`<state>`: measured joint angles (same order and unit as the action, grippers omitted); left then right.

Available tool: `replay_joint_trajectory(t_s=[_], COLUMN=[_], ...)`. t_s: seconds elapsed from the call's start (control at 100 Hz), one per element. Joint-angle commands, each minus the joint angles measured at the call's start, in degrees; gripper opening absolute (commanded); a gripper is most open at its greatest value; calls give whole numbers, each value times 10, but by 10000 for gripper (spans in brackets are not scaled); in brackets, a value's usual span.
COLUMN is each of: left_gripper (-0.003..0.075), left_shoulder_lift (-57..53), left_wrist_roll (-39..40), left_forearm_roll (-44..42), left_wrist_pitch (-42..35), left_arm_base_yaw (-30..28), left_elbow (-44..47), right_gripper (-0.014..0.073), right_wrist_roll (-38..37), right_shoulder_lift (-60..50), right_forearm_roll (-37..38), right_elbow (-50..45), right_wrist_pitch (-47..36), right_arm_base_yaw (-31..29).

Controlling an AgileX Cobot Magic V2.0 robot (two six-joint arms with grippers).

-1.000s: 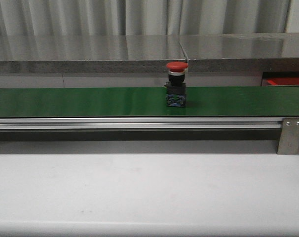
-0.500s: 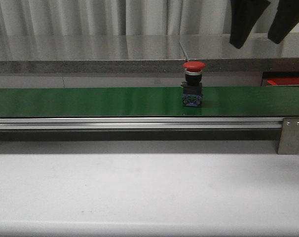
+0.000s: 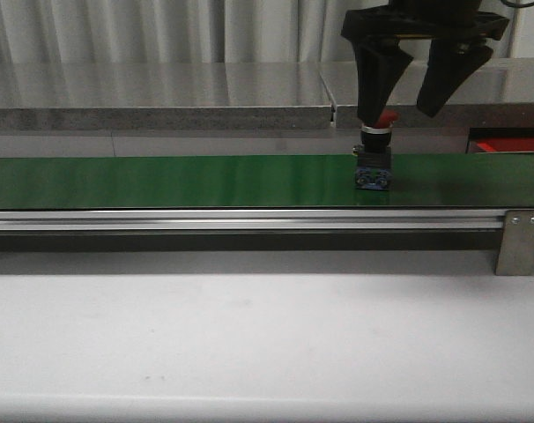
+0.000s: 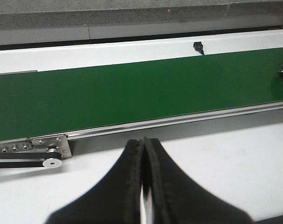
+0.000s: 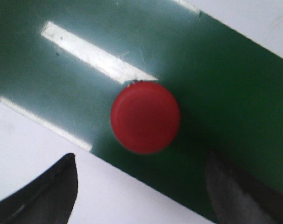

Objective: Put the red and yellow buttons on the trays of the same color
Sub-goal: 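Lower the right gripper onto the red button and grasp it, then carry the red button into the red tray and open the right gripper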

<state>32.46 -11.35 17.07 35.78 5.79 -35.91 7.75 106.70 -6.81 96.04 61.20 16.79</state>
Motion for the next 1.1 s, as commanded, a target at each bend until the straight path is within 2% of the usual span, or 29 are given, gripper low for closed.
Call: replay_joint_trajectory(t_s=[0.0,0.15,0.2,0.35,0.44,0.71,1.09], left_gripper=[-20,-20,-20,-20,-20,-20,-20], left_shoulder_lift=[1,1,1,1,1,1,1], left_wrist_roll=[6,6,6,6,6,6,6], left_forearm_roll=[14,14,14,14,14,14,14], left_wrist_pitch=[-36,-36,-36,-36,-36,-36,-36], left_arm_base_yaw=[4,4,4,4,4,4,4], left_elbow=[-16,-16,-16,-16,-16,-16,-16], right_gripper=[563,536,479,233,157,143,143], right_wrist_roll=[7,5,4,-9,-14,-78,-96], right_shoulder_lift=[-13,6,11,16,15,-22,-95], right_forearm_roll=[-5,-4,-4,5,15,47,68], right_elbow=[23,25,25,25,25,27,27], right_wrist_pitch=[-37,-58,-64,-68,-70,-73,-66], right_arm_base_yaw=[2,-4,-7,-10,-11,-39,-208])
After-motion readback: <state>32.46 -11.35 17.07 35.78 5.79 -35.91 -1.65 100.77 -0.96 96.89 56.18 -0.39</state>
